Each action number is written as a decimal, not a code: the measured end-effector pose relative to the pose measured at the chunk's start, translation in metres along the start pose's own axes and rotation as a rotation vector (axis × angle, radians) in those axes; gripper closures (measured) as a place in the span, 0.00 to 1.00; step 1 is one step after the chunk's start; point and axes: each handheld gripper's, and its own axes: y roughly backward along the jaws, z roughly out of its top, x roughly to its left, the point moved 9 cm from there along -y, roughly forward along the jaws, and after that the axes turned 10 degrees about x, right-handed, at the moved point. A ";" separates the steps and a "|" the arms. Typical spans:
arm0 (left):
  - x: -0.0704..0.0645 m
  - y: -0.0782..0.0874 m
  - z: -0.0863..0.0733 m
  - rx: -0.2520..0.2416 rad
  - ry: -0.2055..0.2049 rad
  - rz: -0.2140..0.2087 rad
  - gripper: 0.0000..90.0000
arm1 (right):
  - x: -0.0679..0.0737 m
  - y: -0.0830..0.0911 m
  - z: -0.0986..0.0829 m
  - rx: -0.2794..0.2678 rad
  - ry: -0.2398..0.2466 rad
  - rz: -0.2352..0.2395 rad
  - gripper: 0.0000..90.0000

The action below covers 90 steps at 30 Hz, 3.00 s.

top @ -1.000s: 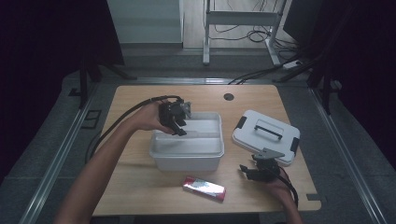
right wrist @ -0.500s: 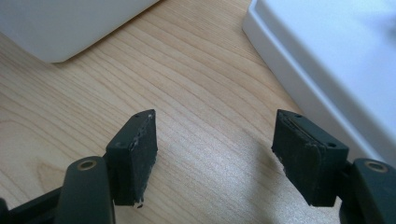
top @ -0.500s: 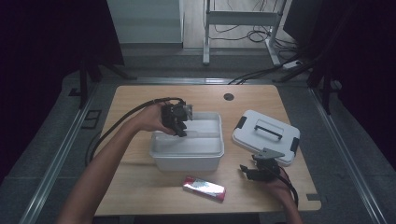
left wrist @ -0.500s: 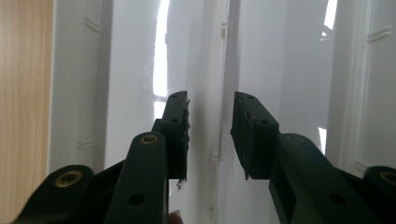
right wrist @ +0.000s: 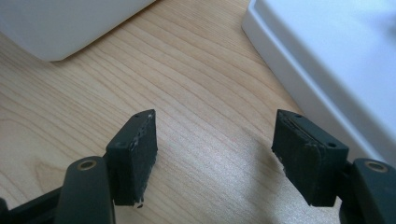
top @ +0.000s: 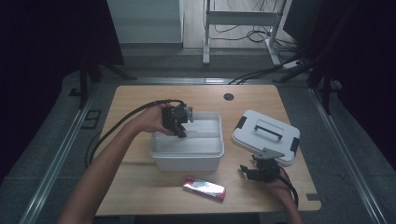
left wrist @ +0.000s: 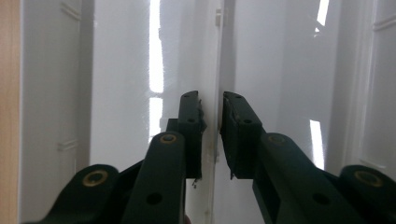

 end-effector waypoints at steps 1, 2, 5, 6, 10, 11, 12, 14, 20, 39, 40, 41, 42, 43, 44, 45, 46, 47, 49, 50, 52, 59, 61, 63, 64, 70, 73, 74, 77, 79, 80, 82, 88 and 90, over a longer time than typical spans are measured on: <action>0.000 0.000 0.000 0.000 -0.001 -0.007 0.88 | 0.000 0.000 0.000 0.000 0.000 0.000 0.35; -0.001 0.000 0.000 -0.001 -0.002 -0.012 0.90 | 0.000 0.000 0.000 0.001 0.000 0.000 0.35; -0.001 0.000 0.000 -0.002 -0.003 -0.026 0.94 | 0.000 0.000 0.000 0.001 0.001 0.000 0.35; -0.001 0.000 0.000 0.001 -0.001 -0.029 0.94 | 0.000 0.000 0.000 0.001 0.000 0.000 0.35; -0.001 0.000 0.000 0.001 0.003 -0.038 0.98 | 0.000 0.000 0.000 0.004 0.001 -0.002 0.35; -0.001 0.000 0.000 -0.002 0.002 -0.040 0.98 | 0.000 0.000 0.000 0.004 0.001 -0.002 0.35; -0.001 0.000 0.000 -0.003 0.002 -0.042 0.99 | 0.000 0.000 0.000 0.004 0.001 -0.002 0.35; -0.001 0.000 -0.001 -0.002 0.004 -0.048 0.99 | 0.000 0.000 0.000 0.003 0.000 -0.003 0.35; -0.001 0.000 -0.001 -0.010 0.008 -0.055 0.99 | -0.001 0.000 0.000 0.003 0.000 -0.007 0.35; -0.003 0.002 0.000 -0.038 0.002 -0.034 1.00 | -0.004 0.002 0.000 -0.002 -0.010 -0.015 0.35; -0.003 0.003 0.000 -0.043 0.006 -0.033 1.00 | -0.005 0.003 -0.001 -0.001 -0.012 -0.016 0.35; -0.002 0.004 -0.001 -0.038 -0.006 -0.030 1.00 | -0.005 0.003 -0.001 -0.002 -0.012 -0.017 0.35; -0.003 0.005 0.000 -0.047 0.002 -0.029 1.00 | -0.005 0.003 -0.001 -0.002 -0.014 -0.017 0.35; -0.003 0.006 0.000 -0.057 0.009 -0.029 1.00 | -0.005 0.003 -0.001 -0.002 -0.015 -0.017 0.35; -0.003 0.008 0.000 -0.064 0.008 -0.025 1.00 | -0.006 0.003 -0.001 -0.003 -0.015 -0.017 0.35; -0.003 0.010 -0.001 -0.068 0.005 -0.023 1.00 | -0.006 0.003 -0.001 -0.003 -0.015 -0.018 0.35; -0.003 0.012 -0.001 -0.083 0.011 -0.019 1.00 | -0.006 0.003 -0.001 -0.003 -0.015 -0.017 0.35; -0.002 0.015 -0.001 -0.094 0.010 -0.018 1.00 | -0.006 0.003 -0.001 -0.003 -0.015 -0.017 0.35; -0.001 0.023 -0.002 -0.125 0.019 -0.011 1.00 | -0.006 0.003 -0.001 -0.004 -0.017 -0.018 0.35; 0.000 0.028 -0.003 -0.132 0.020 -0.005 1.00 | -0.006 0.004 -0.001 -0.004 -0.018 -0.018 0.35; 0.002 0.038 -0.005 -0.152 0.028 0.014 1.00 | -0.006 0.004 -0.001 -0.005 -0.019 -0.018 0.35; 0.006 0.069 -0.017 -0.207 0.065 0.061 1.00 | -0.006 0.004 -0.001 -0.005 -0.023 -0.018 0.35; 0.007 0.076 -0.023 -0.210 0.077 0.071 1.00 | -0.006 0.004 -0.001 -0.004 -0.023 -0.017 0.35; 0.008 0.081 -0.030 -0.208 0.092 0.077 1.00 | -0.006 0.003 -0.001 -0.002 -0.023 -0.017 0.35; 0.009 0.085 -0.033 -0.209 0.100 0.087 1.00 | -0.006 0.003 -0.001 -0.001 -0.023 -0.017 0.35; 0.010 0.106 -0.059 -0.212 0.134 0.125 1.00 | -0.006 0.003 -0.002 0.000 -0.020 -0.017 0.35; 0.011 0.112 -0.071 -0.206 0.158 0.142 1.00 | -0.005 0.002 -0.002 0.001 -0.020 -0.016 0.35; 0.012 0.115 -0.077 -0.202 0.164 0.147 1.00 | -0.005 0.002 -0.002 0.001 -0.021 -0.016 0.35; 0.011 0.119 -0.086 -0.206 0.192 0.155 1.00 | -0.005 0.002 -0.002 0.002 -0.023 -0.015 0.35; 0.011 0.122 -0.094 -0.198 0.200 0.160 1.00 | -0.005 0.002 -0.002 0.004 -0.022 -0.015 0.35; 0.011 0.123 -0.097 -0.194 0.205 0.167 1.00 | -0.005 0.002 -0.002 0.004 -0.022 -0.015 0.35; 0.011 0.126 -0.105 -0.190 0.213 0.173 1.00 | -0.005 0.002 -0.002 0.004 -0.022 -0.015 0.35; 0.009 0.134 -0.129 -0.187 0.265 0.189 1.00 | -0.005 0.001 -0.002 0.005 -0.021 -0.015 0.35; 0.009 0.135 -0.132 -0.188 0.272 0.194 1.00 | -0.005 0.001 -0.002 0.005 -0.020 -0.015 0.35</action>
